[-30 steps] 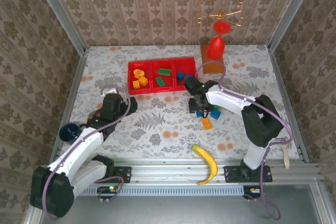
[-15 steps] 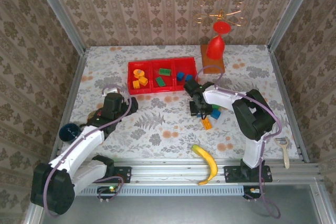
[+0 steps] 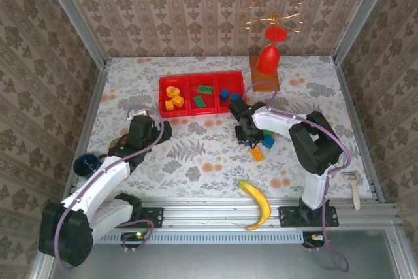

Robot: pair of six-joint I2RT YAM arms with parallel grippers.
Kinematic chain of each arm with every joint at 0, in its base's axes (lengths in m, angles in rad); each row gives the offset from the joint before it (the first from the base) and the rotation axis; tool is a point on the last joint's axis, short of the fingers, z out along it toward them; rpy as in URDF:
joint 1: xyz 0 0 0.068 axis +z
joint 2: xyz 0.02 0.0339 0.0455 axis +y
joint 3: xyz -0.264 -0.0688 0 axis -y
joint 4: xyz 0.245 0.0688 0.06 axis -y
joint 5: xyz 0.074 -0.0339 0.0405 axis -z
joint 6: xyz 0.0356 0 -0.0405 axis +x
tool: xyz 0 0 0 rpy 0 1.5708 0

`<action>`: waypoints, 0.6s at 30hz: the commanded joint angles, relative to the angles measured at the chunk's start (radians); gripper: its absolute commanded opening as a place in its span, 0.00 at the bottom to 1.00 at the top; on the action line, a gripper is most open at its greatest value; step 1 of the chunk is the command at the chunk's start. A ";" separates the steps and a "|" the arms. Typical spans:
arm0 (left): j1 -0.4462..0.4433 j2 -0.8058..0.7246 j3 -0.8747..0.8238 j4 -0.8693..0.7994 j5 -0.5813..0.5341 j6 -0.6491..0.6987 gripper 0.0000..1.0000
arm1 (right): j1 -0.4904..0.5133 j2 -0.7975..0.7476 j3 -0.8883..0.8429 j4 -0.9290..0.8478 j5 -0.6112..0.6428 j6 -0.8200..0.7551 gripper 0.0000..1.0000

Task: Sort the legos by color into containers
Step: Pick up the lego from the center of the table.

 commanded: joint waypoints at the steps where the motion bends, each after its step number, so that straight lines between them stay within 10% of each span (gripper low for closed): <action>1: 0.003 0.003 0.021 -0.021 0.008 -0.017 1.00 | 0.001 0.036 0.010 0.018 -0.004 -0.002 0.20; 18: 0.006 -0.005 0.013 -0.029 0.006 -0.017 1.00 | 0.004 -0.030 0.072 0.023 0.017 -0.013 0.14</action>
